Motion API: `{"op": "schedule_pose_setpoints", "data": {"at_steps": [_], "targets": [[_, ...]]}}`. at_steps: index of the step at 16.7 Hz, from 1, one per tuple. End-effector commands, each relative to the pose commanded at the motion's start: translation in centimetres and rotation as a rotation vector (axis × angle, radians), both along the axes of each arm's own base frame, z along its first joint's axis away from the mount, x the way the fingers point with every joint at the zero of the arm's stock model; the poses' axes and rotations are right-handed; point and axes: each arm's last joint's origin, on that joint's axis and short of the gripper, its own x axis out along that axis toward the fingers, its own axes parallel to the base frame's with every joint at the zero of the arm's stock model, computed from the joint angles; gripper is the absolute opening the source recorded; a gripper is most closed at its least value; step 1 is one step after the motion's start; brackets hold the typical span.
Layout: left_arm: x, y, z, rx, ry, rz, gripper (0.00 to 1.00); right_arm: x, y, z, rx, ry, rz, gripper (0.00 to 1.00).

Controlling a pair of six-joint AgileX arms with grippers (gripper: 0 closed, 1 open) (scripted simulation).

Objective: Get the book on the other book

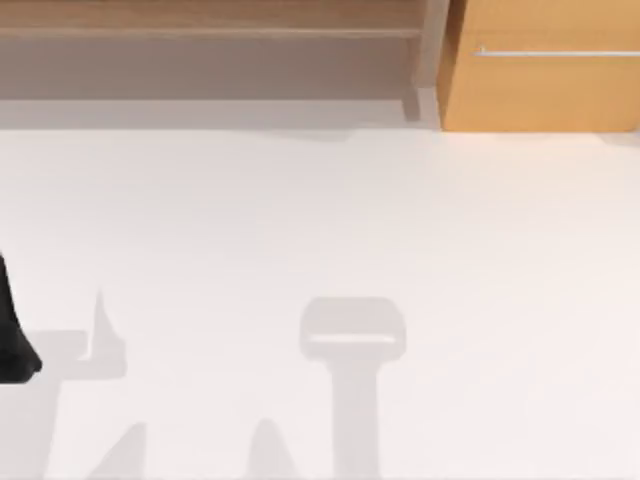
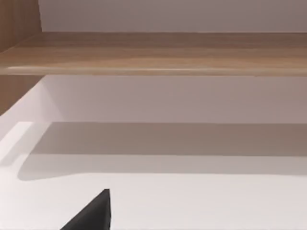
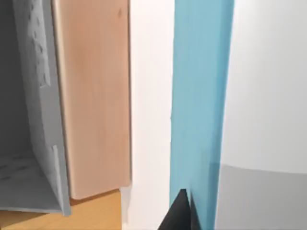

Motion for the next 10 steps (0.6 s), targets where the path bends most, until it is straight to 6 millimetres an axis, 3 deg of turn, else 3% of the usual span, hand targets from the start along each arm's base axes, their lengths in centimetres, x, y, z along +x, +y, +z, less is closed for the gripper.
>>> {"op": "schedule_pose_setpoints", "data": {"at_steps": [8, 10], "targets": [[0.0, 0.0, 0.0, 0.0, 0.0, 0.0, 1.0, 0.46, -0.01, -0.2, 0.0, 0.0, 0.0, 0.0], [0.0, 0.0, 0.0, 0.0, 0.0, 0.0, 1.0, 0.46, -0.01, -0.2, 0.0, 0.0, 0.0, 0.15]]}}
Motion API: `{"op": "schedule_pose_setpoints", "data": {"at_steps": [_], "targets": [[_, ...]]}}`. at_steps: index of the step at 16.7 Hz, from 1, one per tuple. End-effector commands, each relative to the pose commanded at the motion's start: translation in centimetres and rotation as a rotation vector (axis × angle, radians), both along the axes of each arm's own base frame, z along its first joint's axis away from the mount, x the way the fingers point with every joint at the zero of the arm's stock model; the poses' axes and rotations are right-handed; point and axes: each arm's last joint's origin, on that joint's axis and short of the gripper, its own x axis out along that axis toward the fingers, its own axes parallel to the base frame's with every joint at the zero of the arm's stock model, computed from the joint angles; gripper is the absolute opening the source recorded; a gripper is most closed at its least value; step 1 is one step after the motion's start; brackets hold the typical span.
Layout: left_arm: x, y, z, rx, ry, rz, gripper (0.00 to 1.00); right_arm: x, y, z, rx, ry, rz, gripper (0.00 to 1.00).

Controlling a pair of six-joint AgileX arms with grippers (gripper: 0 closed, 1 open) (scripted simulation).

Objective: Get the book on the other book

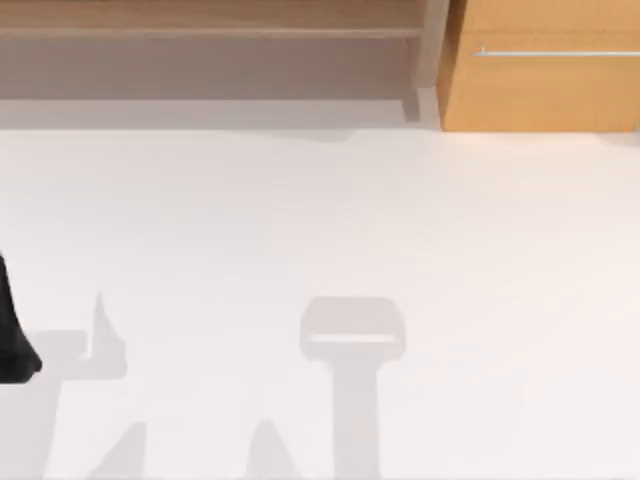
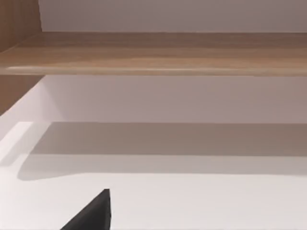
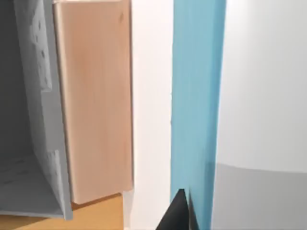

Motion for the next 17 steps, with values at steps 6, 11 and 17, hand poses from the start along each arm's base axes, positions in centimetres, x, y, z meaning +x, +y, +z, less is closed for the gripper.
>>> {"op": "schedule_pose_setpoints", "data": {"at_steps": [6, 11, 17], "targets": [[0.0, 0.0, 0.0, 0.0, 0.0, 0.0, 1.0, 0.0, 0.0, 0.0, 0.0, 0.0, 0.0, 0.6], [0.0, 0.0, 0.0, 0.0, 0.0, 0.0, 1.0, 0.0, 0.0, 0.0, 0.0, 0.0, 0.0, 0.98], [0.0, 0.0, 0.0, 0.0, 0.0, 0.0, 1.0, 0.0, 0.0, 0.0, 0.0, 0.0, 0.0, 1.0]]}}
